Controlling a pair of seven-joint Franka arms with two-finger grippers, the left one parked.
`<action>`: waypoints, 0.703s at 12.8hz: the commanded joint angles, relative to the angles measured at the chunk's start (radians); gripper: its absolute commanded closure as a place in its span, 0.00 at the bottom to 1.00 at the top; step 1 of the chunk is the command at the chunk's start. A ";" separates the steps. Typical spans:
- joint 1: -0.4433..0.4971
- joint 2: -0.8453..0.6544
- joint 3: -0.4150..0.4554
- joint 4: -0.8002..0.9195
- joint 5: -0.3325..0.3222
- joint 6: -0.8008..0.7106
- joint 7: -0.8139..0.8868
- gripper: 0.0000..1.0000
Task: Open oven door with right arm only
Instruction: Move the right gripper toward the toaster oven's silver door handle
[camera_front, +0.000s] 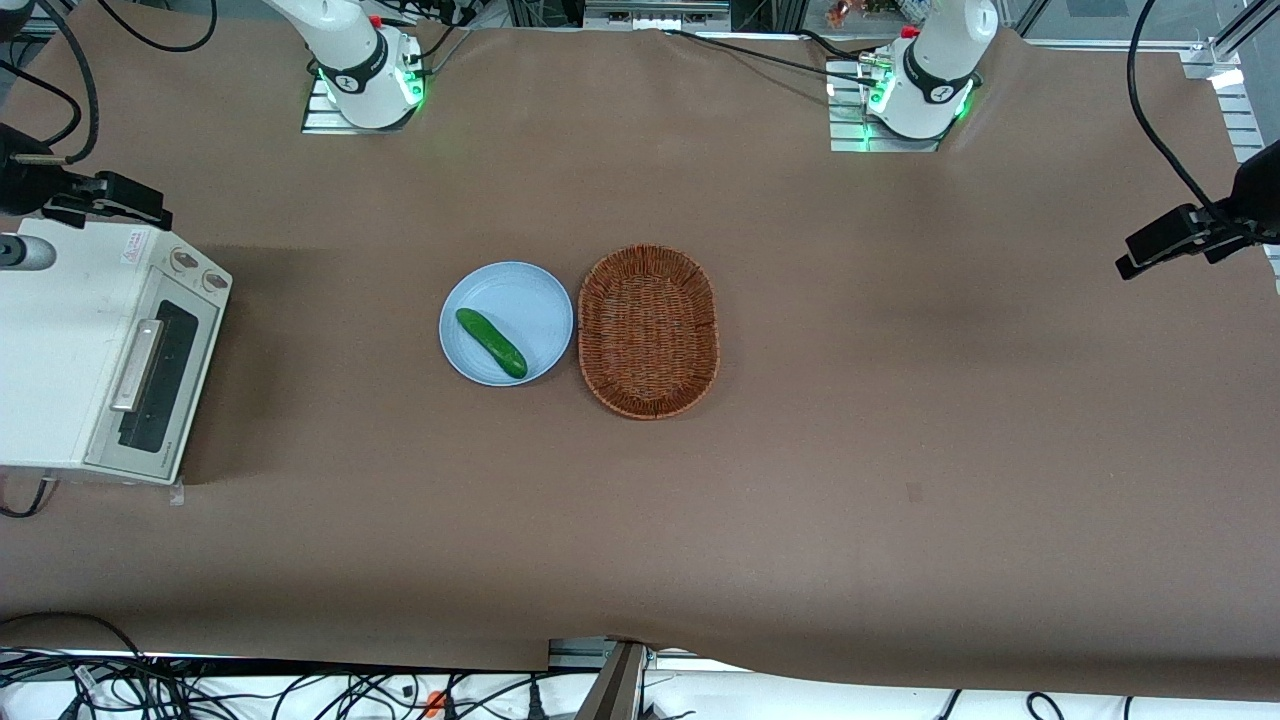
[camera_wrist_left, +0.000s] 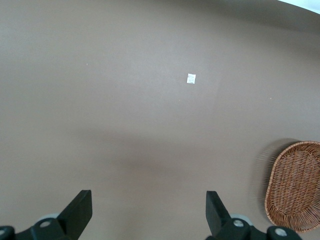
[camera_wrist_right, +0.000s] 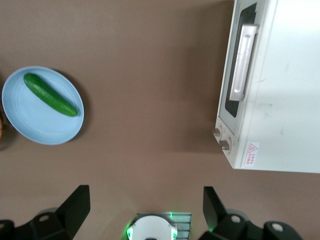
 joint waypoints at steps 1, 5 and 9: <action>-0.009 0.020 0.004 0.012 0.004 -0.052 -0.030 0.00; -0.003 0.061 0.004 0.010 0.004 -0.070 -0.016 0.00; -0.006 0.121 0.004 0.007 0.004 -0.063 -0.015 0.02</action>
